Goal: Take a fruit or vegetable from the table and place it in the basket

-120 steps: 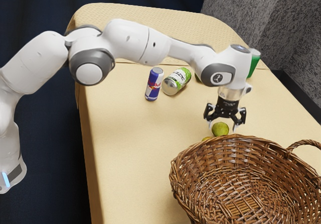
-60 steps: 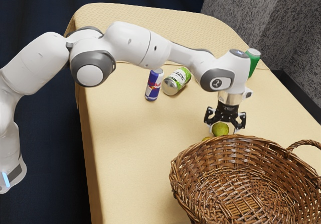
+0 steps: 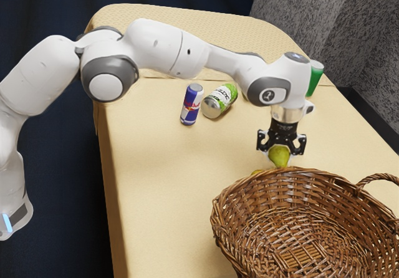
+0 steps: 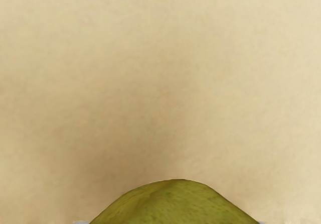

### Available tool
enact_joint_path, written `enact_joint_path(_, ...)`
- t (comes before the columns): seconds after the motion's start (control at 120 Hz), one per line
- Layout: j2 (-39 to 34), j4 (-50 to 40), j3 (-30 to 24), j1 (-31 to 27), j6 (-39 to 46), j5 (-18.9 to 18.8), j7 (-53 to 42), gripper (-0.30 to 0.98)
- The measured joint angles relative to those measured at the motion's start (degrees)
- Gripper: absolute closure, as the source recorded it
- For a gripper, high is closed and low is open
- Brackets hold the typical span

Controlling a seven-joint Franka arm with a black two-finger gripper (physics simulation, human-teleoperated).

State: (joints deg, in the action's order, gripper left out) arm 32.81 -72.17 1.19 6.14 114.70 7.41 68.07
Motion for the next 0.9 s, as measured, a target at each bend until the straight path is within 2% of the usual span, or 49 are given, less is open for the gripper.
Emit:
enact_joint_path(0.142,-12.6,-6.7,0.2,1.6,-0.5,-0.1,1.2,0.35)
enact_joint_path(0.233,-20.7,-7.5,0.2,6.9,-1.5,-1.7,2.0,0.34)
enact_joint_path(0.317,-24.0,-7.6,0.0,12.4,-2.3,-2.3,3.3,0.34)
enact_joint_path(0.458,-24.4,-8.8,-3.0,18.2,-3.0,-2.1,5.9,0.34)
enact_joint_path(0.667,-20.4,-7.9,-7.3,21.0,-1.8,-2.3,9.8,0.35)
enact_joint_path(0.775,-20.5,-8.6,-7.5,21.9,-1.1,-2.3,11.2,0.17)
enact_joint_path(0.9,-21.1,-9.8,-7.3,22.4,-0.6,-2.3,12.6,0.07)
